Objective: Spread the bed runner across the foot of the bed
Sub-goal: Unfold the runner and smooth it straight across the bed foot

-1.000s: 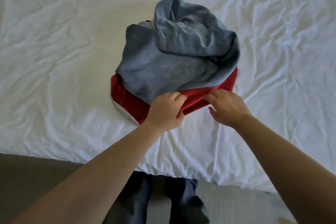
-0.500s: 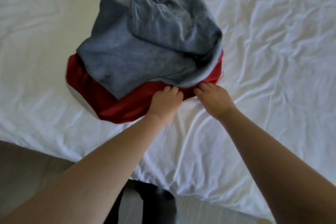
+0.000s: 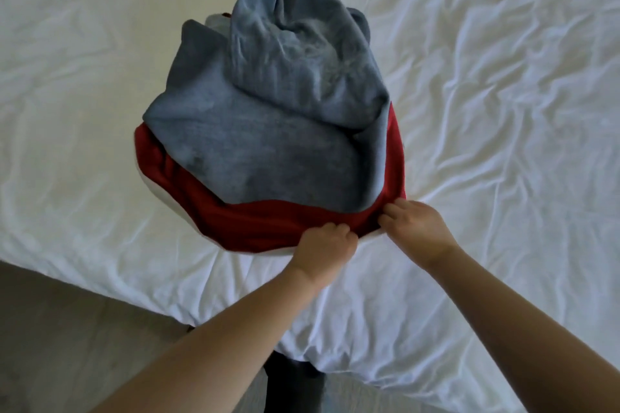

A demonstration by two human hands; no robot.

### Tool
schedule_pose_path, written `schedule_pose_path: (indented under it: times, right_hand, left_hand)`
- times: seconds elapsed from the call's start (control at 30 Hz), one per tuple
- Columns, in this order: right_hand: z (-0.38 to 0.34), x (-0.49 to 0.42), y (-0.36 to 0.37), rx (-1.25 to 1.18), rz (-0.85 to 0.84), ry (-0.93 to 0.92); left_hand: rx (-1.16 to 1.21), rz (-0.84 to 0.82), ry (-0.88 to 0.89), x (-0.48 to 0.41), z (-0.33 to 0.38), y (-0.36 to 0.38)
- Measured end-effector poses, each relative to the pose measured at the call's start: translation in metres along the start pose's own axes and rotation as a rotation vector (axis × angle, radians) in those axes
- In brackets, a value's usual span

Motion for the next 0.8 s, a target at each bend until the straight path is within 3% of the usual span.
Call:
schedule_pose_path:
  times: [0.27, 0.4, 0.5, 0.67, 0.8]
  right_hand:
    - [0.006, 0.064, -0.005, -0.001, -0.006, -0.014]
    - [0.004, 0.077, 0.003, -0.015, -0.037, 0.002]
    - [0.01, 0.076, 0.001, -0.068, -0.04, 0.023]
    - [0.045, 0.054, -0.033, -0.123, 0.007, 0.268]
    - [0.071, 0.011, -0.086, -0.187, 0.237, 0.521]
  left_hand:
    - [0.0, -0.056, 0.083, 0.0, 0.063, 0.005]
    - [-0.013, 0.006, 0.141, 0.002, 0.075, 0.001]
    - [0.108, 0.081, 0.155, 0.006, 0.058, -0.017]
    - [0.092, 0.221, 0.191, -0.005, -0.008, -0.073]
    - [-0.022, 0.422, 0.233, -0.033, -0.075, -0.13]
Point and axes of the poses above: each hand's wrist, its own x-axis away from the middle knuckle, its own y-axis out of the palm, z = x × y, the point moved 10 cm from there along -x, towards the middle knuckle, and after that the axes turned 3 degrees about -x, right-handed, at the moved point
